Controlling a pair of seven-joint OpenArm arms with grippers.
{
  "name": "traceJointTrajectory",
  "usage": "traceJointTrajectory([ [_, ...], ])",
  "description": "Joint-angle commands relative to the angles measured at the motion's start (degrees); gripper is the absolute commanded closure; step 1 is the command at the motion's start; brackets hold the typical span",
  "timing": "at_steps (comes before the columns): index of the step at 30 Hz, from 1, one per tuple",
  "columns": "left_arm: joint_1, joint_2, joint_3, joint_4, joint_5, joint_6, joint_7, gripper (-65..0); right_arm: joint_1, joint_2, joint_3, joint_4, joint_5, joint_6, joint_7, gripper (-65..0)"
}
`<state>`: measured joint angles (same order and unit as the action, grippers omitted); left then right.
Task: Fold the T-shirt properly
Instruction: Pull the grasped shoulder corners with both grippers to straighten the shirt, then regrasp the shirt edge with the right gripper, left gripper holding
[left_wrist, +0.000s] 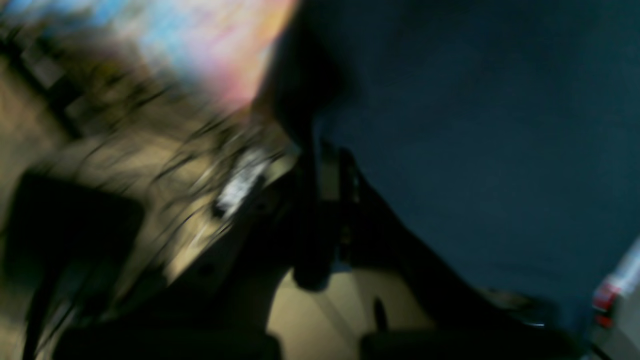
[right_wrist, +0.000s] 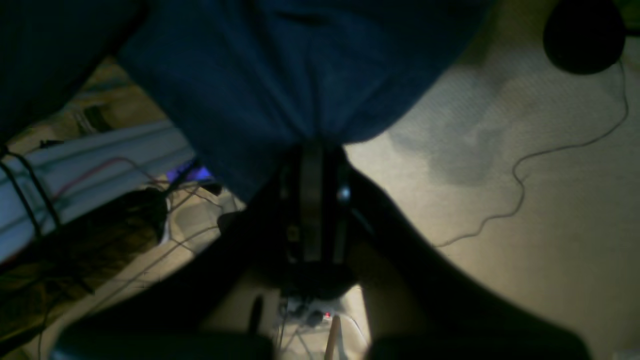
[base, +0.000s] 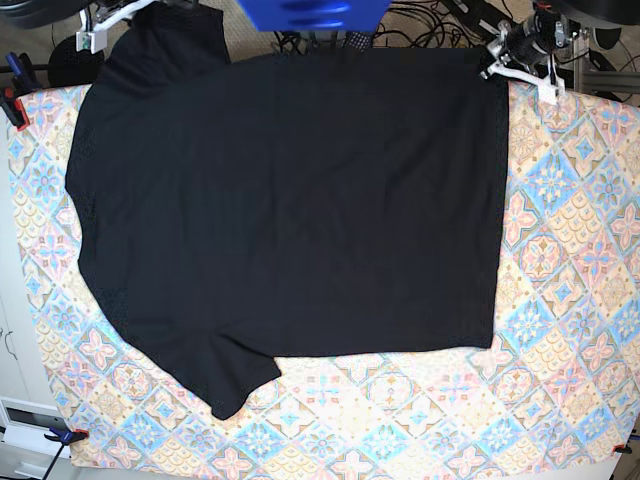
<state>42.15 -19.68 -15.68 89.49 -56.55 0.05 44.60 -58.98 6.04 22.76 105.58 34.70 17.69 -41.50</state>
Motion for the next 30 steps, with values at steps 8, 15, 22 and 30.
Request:
traceJointTrajectory([
  [8,0.4,-0.5,-2.6,8.8,-0.4,-0.4,-0.2,0.0,-0.7,0.3,1.6,4.6,0.4,0.1,0.6,0.0],
  [15,-6.7,-0.5,-2.6,10.4,-0.4,-0.4,0.2,0.0,3.7,0.3,3.1,6.4,0.4,0.1,0.5,0.0],
  [22,-12.6,-0.5,-2.5,10.2,-0.3,-0.3,0.2,0.0,10.6,0.5,3.2,6.4,7.5,0.1,0.5,0.0],
  [30,-19.0,1.1,-2.1,8.3,0.2,-0.3,0.2,0.0,22.2,0.5,3.2,6.1,7.7,0.1,-6.3,0.0],
])
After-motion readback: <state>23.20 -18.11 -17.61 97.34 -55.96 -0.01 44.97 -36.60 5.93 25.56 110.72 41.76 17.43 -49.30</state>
